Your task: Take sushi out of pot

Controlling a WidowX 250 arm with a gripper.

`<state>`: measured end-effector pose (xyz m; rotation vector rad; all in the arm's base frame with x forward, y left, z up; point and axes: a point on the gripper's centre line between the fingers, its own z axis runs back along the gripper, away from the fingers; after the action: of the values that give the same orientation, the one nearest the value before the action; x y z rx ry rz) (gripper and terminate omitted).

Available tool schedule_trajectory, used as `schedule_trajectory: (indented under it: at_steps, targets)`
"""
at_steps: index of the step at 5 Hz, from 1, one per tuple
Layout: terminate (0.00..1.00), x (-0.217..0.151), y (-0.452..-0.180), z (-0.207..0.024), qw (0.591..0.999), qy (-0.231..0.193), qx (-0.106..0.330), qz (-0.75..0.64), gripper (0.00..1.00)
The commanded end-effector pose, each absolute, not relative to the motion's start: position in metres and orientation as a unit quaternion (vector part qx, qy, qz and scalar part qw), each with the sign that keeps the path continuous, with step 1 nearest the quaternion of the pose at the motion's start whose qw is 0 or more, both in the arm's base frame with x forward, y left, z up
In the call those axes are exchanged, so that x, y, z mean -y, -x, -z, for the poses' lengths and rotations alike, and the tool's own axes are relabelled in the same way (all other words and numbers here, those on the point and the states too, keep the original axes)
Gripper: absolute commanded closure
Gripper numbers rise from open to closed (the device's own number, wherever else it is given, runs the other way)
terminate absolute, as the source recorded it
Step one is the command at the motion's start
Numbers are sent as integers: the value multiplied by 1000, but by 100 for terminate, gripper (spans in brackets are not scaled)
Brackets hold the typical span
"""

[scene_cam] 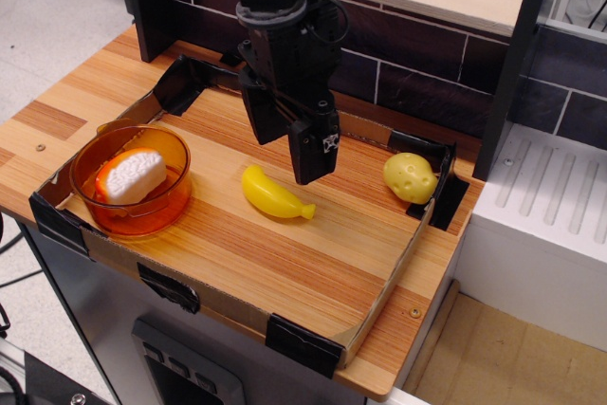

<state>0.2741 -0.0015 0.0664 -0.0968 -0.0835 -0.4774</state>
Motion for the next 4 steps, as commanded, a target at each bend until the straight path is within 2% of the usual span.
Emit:
schedule_trajectory:
  at_steps: [1, 3, 4]
  targets:
    - [0, 2, -274, -66, 970, 48, 41, 236, 0]
    - [0, -49, -267, -107, 970, 52, 75, 223, 0]
    - [0, -82, -260, -110, 972, 50, 89, 213, 0]
